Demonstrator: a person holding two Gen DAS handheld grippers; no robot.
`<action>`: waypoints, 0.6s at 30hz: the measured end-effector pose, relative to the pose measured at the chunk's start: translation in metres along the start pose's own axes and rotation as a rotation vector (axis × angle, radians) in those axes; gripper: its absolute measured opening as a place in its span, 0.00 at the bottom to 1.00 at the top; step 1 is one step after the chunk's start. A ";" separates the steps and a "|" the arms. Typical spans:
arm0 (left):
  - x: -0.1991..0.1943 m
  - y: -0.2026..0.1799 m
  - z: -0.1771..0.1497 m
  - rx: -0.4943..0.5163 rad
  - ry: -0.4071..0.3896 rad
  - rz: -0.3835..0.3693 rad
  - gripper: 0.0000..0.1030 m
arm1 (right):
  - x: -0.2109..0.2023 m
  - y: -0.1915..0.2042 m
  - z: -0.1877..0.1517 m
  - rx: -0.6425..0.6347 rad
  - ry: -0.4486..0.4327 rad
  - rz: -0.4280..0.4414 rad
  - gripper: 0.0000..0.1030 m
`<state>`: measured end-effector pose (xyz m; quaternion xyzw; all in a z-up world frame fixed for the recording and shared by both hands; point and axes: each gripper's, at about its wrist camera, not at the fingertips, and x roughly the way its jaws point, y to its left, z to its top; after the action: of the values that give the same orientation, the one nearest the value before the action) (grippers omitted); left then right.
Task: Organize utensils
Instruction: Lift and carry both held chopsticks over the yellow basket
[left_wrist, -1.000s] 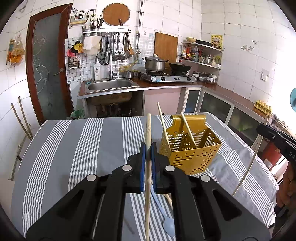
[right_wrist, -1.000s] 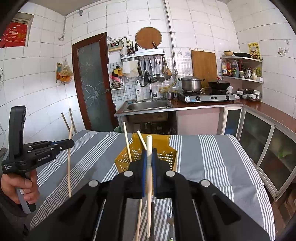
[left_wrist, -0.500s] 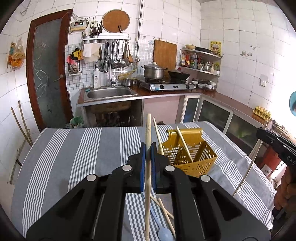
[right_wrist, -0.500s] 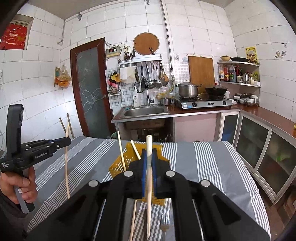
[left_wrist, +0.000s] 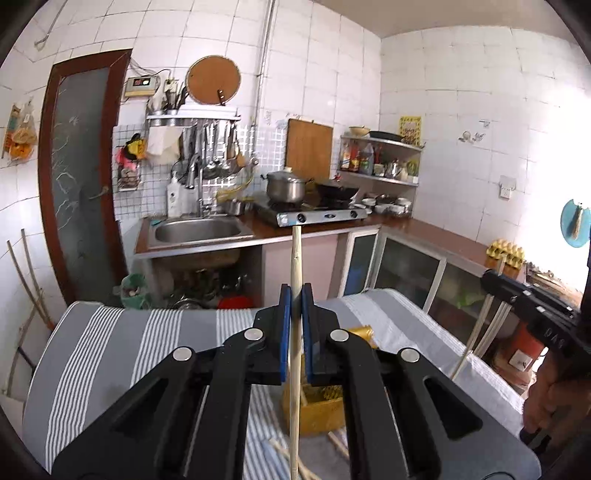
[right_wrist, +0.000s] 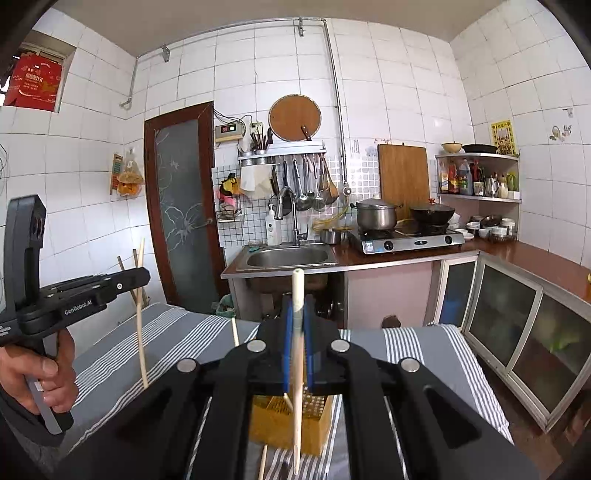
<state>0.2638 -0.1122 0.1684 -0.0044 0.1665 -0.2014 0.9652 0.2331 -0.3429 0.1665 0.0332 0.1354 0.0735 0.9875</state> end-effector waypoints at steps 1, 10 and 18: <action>0.002 -0.002 0.002 0.002 -0.002 -0.003 0.04 | 0.002 0.000 0.003 -0.004 -0.004 -0.004 0.05; 0.041 -0.017 0.018 0.009 0.008 -0.028 0.04 | 0.030 -0.007 0.023 -0.010 -0.028 -0.002 0.05; 0.073 -0.012 0.033 -0.017 -0.001 -0.043 0.04 | 0.061 -0.005 0.041 -0.025 -0.034 -0.006 0.05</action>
<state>0.3323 -0.1536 0.1770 -0.0165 0.1677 -0.2208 0.9607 0.3032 -0.3400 0.1897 0.0219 0.1180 0.0714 0.9902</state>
